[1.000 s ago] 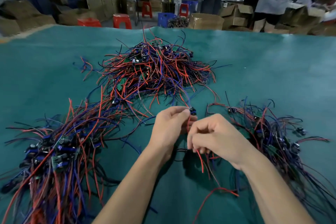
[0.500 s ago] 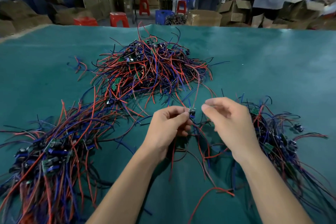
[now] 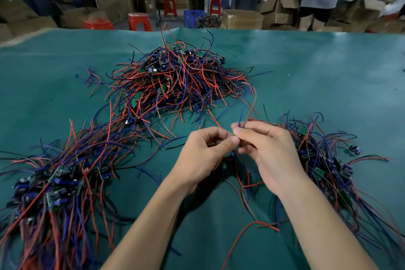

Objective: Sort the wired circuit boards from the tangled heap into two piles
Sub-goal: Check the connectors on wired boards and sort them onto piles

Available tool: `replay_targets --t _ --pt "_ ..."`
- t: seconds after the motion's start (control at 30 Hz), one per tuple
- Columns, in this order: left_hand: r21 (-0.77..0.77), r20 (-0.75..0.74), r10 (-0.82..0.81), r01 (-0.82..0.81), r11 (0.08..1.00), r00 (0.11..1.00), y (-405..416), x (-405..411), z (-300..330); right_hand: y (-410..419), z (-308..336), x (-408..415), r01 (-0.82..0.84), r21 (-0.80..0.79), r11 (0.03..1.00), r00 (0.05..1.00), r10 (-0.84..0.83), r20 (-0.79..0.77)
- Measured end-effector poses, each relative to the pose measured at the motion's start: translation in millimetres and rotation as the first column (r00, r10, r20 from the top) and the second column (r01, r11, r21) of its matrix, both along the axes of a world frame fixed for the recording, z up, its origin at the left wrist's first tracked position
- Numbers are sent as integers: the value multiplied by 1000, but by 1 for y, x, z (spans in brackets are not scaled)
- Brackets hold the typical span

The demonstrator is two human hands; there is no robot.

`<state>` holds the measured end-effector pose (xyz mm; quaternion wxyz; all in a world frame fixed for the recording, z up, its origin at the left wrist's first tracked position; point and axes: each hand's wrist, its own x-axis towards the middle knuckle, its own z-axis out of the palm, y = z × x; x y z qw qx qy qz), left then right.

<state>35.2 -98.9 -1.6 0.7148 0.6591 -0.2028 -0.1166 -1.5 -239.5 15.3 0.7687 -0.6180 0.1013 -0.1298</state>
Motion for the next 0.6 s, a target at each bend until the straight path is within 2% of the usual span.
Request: replay_targets --t 0.13,0.2,0.3,0.37,0.47,0.53,0.6 --pt "10 26 -17 16 1000 1000 2 1 2 -6 -1 0 -95 -25 995 995 95 -9" --pt "0 -3 -25 25 1000 1000 2 1 3 -8 -2 0 -79 -106 991 996 82 20" --pt "13 -18 -32 32 999 999 2 2 4 -12 -6 4 142 -298 944 987 -113 113" --pt "12 -24 -51 51 999 998 1 1 5 -19 -6 7 315 -334 889 945 -261 198" --pt "-4 -50 -113 113 994 992 0 -2 5 -31 -4 8 514 -256 818 852 -454 262" --pt "-27 -85 -133 131 991 988 0 -2 5 -37 0 7 610 -101 786 778 -569 265" --pt "-68 -125 -88 80 994 988 4 0 5 -41 7 5 660 92 745 712 -660 238"
